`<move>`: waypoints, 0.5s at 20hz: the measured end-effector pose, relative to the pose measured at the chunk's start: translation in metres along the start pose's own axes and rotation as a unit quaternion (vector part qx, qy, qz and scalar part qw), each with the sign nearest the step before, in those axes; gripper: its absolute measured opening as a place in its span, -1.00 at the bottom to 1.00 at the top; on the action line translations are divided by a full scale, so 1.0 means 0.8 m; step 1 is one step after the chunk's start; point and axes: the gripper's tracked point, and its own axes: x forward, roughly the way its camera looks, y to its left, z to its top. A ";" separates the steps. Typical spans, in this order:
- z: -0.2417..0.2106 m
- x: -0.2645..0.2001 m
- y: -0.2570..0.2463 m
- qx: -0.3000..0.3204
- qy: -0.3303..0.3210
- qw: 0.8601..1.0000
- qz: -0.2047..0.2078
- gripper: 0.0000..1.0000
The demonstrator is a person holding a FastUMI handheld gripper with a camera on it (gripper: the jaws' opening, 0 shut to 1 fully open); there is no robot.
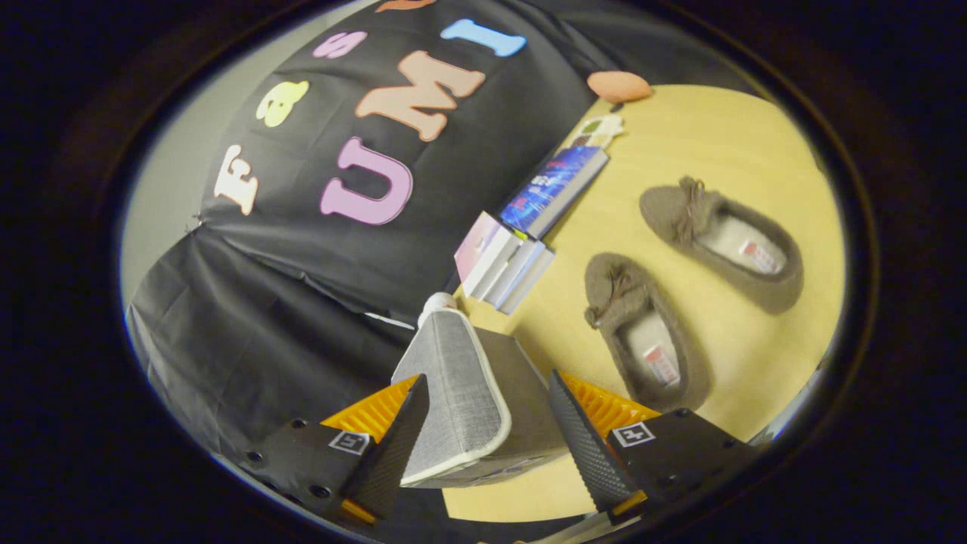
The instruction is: Open the storage box then place both shoes into the box .Put the left shoe in first, then the right shoe, with the right side of both shoes facing outward in a uniform manner.
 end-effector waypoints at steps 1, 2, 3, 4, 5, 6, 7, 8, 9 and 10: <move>-0.007 0.006 -0.006 0.021 0.008 1.000 0.000 0.99; -0.015 0.012 -0.008 0.041 0.018 0.999 0.004 0.98; -0.022 0.016 -0.009 0.061 0.027 0.998 0.008 0.98; -0.026 0.020 -0.009 0.079 0.034 0.996 0.016 0.97; -0.031 0.025 -0.007 0.096 0.041 0.994 0.021 0.97; -0.034 0.032 -0.005 0.112 0.048 0.992 0.026 0.96; -0.038 0.037 -0.004 0.128 0.054 0.990 0.032 0.96; -0.043 0.037 -0.004 0.142 0.063 0.987 0.035 0.95; -0.048 0.043 -0.003 0.157 0.070 0.984 0.039 0.95; -0.051 0.046 -0.003 0.171 0.076 0.981 0.044 0.94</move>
